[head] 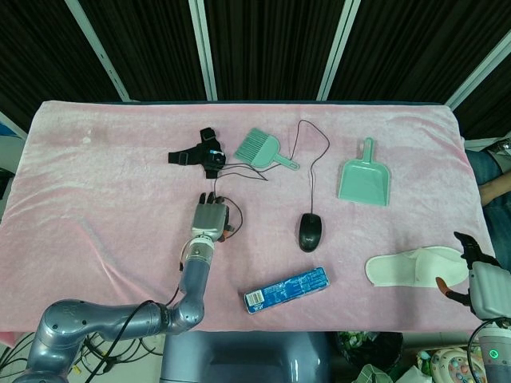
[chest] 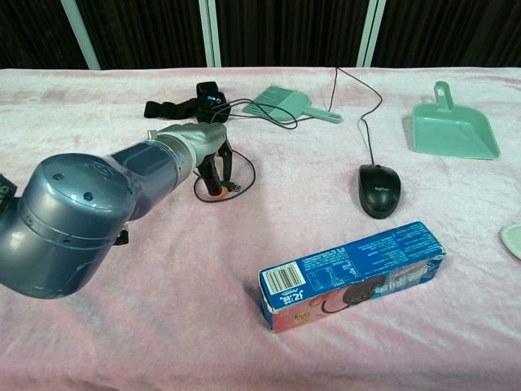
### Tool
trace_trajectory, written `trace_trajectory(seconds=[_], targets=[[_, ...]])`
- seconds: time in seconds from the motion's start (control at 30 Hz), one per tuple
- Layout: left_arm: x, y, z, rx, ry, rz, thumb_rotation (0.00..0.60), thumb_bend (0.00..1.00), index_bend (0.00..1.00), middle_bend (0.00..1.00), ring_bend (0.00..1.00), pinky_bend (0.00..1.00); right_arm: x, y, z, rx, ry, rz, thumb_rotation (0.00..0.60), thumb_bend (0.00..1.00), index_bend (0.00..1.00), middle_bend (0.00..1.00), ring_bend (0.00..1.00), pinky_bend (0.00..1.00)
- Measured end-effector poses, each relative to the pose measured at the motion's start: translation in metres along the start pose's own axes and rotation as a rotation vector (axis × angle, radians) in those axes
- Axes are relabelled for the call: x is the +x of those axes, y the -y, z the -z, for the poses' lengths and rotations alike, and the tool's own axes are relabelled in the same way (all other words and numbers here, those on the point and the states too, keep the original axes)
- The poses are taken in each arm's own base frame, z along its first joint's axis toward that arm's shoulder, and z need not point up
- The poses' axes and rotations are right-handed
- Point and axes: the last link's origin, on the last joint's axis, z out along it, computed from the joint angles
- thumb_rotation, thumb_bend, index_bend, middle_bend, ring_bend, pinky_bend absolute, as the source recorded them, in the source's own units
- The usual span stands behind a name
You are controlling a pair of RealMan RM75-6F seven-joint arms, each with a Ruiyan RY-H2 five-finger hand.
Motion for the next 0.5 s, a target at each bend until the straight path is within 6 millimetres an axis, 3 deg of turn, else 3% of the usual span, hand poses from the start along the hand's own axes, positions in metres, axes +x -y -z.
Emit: trace_trajectory(seconds=[0.5], targets=[[0.015, 0.004, 0.005, -0.012, -0.036, 0.072, 0.600, 0.45, 0.58, 0.19, 0.00, 0.00, 0.000, 0.000, 0.000, -0.001, 0.001, -0.002, 0.600, 0.16, 0.13, 0.13, 0.33, 0.28]])
